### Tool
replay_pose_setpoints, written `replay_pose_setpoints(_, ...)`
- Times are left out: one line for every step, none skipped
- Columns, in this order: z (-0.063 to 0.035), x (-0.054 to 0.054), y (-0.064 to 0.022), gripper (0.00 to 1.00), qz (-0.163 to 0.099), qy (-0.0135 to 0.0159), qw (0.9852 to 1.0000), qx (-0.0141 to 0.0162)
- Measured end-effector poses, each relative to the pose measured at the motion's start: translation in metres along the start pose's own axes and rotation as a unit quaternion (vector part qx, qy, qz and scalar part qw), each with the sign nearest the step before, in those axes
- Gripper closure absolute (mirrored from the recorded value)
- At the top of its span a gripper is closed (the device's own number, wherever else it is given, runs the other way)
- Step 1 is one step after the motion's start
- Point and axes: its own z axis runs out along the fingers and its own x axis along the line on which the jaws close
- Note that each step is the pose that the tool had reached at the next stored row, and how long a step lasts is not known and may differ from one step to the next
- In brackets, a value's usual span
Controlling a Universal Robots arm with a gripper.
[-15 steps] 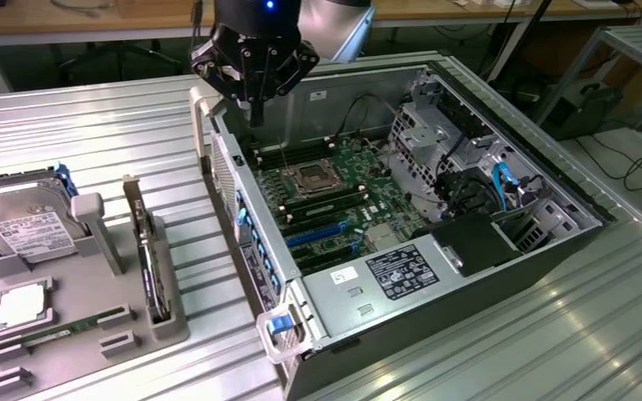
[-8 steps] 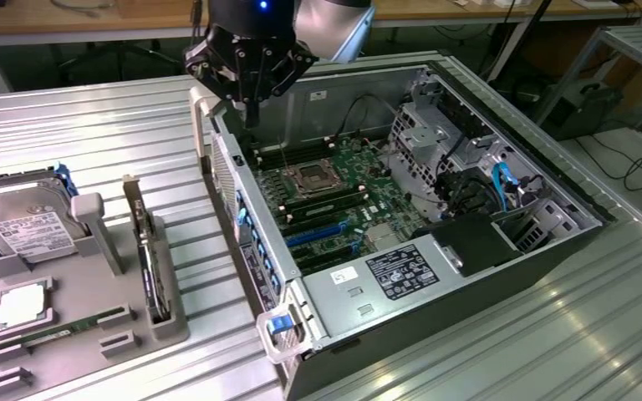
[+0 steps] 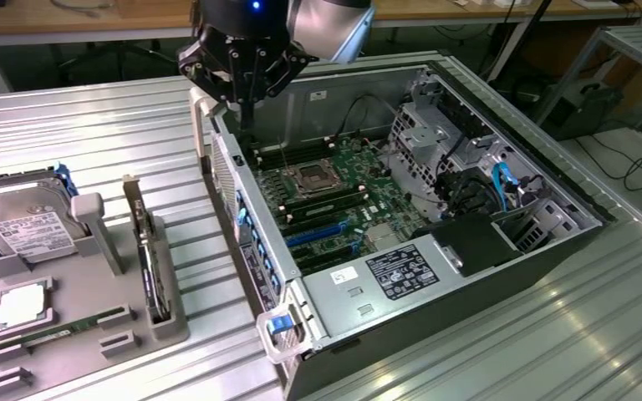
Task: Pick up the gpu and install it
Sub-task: 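Reach for the gpu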
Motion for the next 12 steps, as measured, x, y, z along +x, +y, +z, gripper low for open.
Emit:
replay_pose_setpoints(0.0,0.001,-0.0001,0.89,0.0,0.0,1.0,0.0)
replay_pose_setpoints(0.0,0.002,-0.0002,0.89,0.0,0.0,1.0,0.0)
replay_pose_setpoints(-0.0001,0.003,-0.0003,0.89,0.0,0.0,1.0,0.0)
replay_pose_setpoints(-0.0001,0.004,-0.0004,0.89,0.0,0.0,1.0,0.0)
replay_pose_setpoints(-0.0001,0.004,-0.0006,0.89,0.0,0.0,1.0,0.0)
replay_pose_setpoints(-0.0001,0.005,-0.0007,0.89,0.0,0.0,1.0,0.0)
replay_pose_setpoints(-0.0001,0.006,-0.0009,0.89,0.0,0.0,1.0,0.0)
replay_pose_setpoints(-0.0005,0.018,-0.0028,0.89,0.0,0.0,1.0,0.0)
replay_pose_setpoints(-0.0007,0.028,-0.0043,0.89,0.0,0.0,1.0,0.0)
replay_pose_setpoints(-0.0009,0.035,-0.0056,0.89,0.0,0.0,1.0,0.0)
replay_pose_setpoints(-0.0012,0.044,-0.0073,0.89,0.0,0.0,1.0,0.0)
replay_pose_setpoints(-0.0013,0.048,-0.0081,0.89,0.0,0.0,1.0,0.0)
